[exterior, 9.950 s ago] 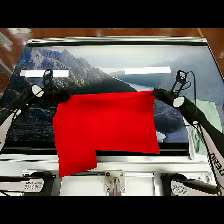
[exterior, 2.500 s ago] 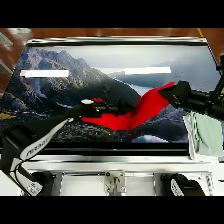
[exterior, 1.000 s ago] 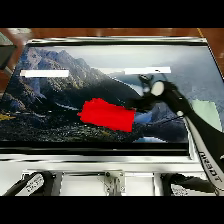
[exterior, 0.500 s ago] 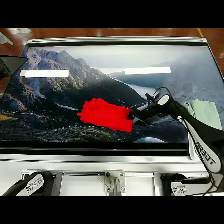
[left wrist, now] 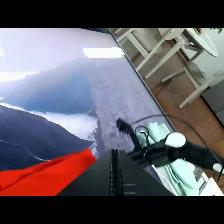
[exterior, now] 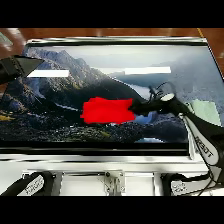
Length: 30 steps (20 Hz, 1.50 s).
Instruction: Fold the shirts.
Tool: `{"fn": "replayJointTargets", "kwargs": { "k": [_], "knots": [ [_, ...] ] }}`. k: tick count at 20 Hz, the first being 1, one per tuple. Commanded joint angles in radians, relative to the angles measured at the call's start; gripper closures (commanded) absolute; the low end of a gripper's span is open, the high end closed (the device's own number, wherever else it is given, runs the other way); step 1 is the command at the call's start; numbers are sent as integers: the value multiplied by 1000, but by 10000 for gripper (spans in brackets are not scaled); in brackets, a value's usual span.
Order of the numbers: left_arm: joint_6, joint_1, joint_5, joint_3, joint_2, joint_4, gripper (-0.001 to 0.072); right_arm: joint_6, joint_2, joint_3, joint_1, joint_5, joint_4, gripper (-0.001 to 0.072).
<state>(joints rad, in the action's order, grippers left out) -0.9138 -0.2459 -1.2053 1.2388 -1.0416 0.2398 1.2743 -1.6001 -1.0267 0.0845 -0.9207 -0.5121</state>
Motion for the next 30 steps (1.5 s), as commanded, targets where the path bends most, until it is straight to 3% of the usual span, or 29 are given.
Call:
{"fn": "replayJointTargets", "kwargs": {
  "k": [1,8,13,18,23,27,30],
  "knots": [
    [0,53,27,0,1,1,656,-93,109,-93,-150,-67,20,651],
    [-28,98,56,0,1,1,655,69,372,-173,-710,-93,-74,651],
    [-42,116,59,0,1,1,655,118,403,-173,-1023,-275,-159,651],
    [-42,130,72,0,1,2,656,139,403,-173,-1115,-520,-429,651],
    [-42,137,71,-1,1,16,655,173,406,-173,-1118,-659,-724,650],
    [-41,150,70,-1,1,42,656,197,424,-164,-1118,-674,-894,650],
    [-41,169,69,-1,1,76,655,266,424,-70,-1118,-623,-921,650]
  ]
}}
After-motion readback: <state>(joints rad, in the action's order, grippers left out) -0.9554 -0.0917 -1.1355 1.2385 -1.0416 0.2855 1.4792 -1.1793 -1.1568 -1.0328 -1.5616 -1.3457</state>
